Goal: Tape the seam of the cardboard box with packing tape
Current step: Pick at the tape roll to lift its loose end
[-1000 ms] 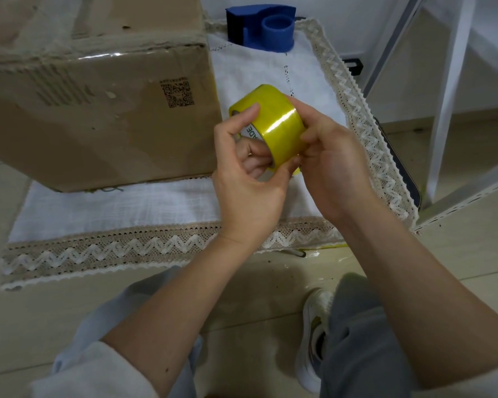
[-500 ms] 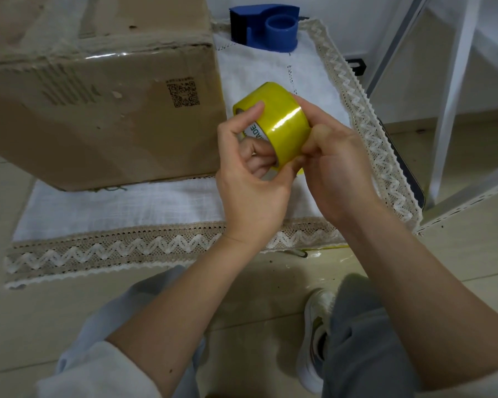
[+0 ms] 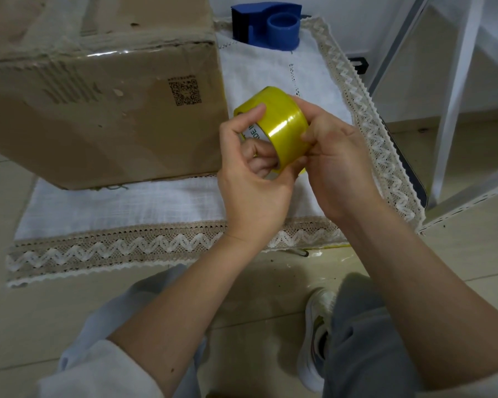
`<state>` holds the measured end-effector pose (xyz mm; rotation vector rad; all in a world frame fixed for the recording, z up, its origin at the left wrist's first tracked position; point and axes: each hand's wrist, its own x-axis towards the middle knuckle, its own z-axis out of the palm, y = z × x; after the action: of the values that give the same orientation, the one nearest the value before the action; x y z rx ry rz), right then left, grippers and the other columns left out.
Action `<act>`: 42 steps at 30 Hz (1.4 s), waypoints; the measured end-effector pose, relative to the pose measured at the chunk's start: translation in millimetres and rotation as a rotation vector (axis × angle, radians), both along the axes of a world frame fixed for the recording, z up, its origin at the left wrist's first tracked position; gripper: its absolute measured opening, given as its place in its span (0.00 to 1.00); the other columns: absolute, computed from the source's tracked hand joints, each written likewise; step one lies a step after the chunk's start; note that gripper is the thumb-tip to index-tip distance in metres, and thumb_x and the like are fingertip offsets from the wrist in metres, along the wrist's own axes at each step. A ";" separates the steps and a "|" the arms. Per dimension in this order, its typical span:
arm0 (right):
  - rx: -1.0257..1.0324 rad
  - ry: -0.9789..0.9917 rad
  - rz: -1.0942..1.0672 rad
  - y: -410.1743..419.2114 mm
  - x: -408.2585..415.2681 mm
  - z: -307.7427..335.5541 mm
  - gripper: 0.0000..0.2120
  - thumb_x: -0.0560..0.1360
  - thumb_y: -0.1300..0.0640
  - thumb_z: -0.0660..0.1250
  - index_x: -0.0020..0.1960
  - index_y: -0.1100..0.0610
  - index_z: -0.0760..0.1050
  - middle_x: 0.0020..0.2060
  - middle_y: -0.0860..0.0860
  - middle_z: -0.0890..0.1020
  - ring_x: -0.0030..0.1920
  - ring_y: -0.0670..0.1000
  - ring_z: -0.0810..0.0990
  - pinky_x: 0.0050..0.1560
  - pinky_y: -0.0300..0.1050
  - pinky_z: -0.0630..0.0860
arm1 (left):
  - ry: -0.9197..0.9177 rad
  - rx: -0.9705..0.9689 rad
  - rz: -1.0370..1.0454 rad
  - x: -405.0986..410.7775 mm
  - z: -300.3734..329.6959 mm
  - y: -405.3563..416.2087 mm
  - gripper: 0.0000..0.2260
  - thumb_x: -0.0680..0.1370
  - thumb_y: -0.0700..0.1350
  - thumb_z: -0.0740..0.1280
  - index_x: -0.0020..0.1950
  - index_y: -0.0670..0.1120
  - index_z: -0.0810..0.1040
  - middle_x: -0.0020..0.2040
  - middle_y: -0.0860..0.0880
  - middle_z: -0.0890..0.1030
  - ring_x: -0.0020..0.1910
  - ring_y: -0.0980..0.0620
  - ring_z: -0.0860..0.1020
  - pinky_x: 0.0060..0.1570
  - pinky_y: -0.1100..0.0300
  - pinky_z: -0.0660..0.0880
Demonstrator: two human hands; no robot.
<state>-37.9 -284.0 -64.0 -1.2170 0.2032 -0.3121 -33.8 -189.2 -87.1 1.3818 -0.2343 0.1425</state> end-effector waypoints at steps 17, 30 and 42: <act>-0.067 -0.012 -0.042 -1.1 -8.3 3.8 0.27 0.70 0.76 0.52 0.60 0.59 0.80 0.48 0.53 0.84 0.45 0.47 0.79 0.43 0.38 0.74 | -0.041 0.021 -0.010 2.5 6.0 1.3 0.35 0.65 0.28 0.78 0.64 0.53 0.69 0.37 0.43 0.80 0.38 0.46 0.84 0.42 0.46 0.83; -1.056 -0.260 -0.309 -32.0 -14.4 3.0 0.05 0.74 0.55 0.73 0.48 0.55 0.84 0.44 0.48 0.85 0.44 0.51 0.82 0.44 0.51 0.78 | -0.166 0.176 0.031 13.0 6.5 13.4 0.35 0.67 0.34 0.78 0.70 0.47 0.68 0.39 0.43 0.79 0.38 0.48 0.83 0.41 0.57 0.81; -1.456 -0.159 -0.283 -34.9 -14.0 5.2 0.05 0.76 0.55 0.63 0.46 0.56 0.76 0.40 0.42 0.70 0.41 0.44 0.66 0.40 0.36 0.59 | -0.320 0.361 0.018 15.8 6.0 14.5 0.33 0.69 0.33 0.77 0.71 0.45 0.70 0.36 0.49 0.76 0.36 0.55 0.79 0.45 0.60 0.81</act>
<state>-51.9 -318.9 -58.8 -2.5884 -0.0327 -0.8782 -18.0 -174.7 -81.1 1.7173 -0.5337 0.3506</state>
